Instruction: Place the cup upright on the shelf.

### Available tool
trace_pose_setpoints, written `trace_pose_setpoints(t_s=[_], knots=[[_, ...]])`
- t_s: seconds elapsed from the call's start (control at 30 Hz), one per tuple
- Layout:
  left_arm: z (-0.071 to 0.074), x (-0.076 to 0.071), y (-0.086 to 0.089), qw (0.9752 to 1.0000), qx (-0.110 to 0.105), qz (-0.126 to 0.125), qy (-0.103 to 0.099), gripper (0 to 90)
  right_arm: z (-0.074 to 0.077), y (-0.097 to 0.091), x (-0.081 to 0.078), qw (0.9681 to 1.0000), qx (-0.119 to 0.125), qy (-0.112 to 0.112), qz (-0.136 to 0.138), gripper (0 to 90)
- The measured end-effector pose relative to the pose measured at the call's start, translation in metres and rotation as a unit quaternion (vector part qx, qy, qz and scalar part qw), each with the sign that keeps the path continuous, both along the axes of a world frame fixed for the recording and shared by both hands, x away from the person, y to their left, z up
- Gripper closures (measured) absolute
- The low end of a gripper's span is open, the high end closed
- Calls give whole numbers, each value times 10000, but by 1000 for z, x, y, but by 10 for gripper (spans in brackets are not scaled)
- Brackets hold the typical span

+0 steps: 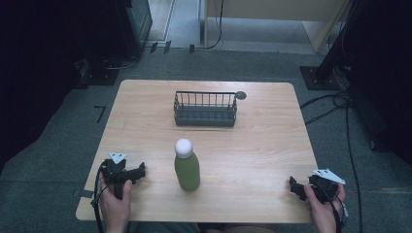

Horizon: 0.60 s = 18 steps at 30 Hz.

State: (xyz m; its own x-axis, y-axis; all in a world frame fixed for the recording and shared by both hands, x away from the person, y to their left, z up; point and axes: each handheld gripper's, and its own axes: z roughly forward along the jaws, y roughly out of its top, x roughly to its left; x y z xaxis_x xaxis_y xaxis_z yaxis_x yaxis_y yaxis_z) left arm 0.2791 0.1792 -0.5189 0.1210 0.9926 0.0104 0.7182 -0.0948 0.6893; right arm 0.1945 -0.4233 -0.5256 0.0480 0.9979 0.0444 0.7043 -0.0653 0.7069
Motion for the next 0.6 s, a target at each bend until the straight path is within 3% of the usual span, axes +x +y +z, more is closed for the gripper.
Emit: trace_pose_setpoints(t_s=[0.27, 0.6], knots=[[0, 0, 0, 10000, -1, 0, -2, 0, 17, 24, 2, 9999, 80, -145, 40, 0], [0, 0, 0, 10000, -2, 0, -4, 0, 39, 60, 10, 9988, 203, -257, 359, 0]])
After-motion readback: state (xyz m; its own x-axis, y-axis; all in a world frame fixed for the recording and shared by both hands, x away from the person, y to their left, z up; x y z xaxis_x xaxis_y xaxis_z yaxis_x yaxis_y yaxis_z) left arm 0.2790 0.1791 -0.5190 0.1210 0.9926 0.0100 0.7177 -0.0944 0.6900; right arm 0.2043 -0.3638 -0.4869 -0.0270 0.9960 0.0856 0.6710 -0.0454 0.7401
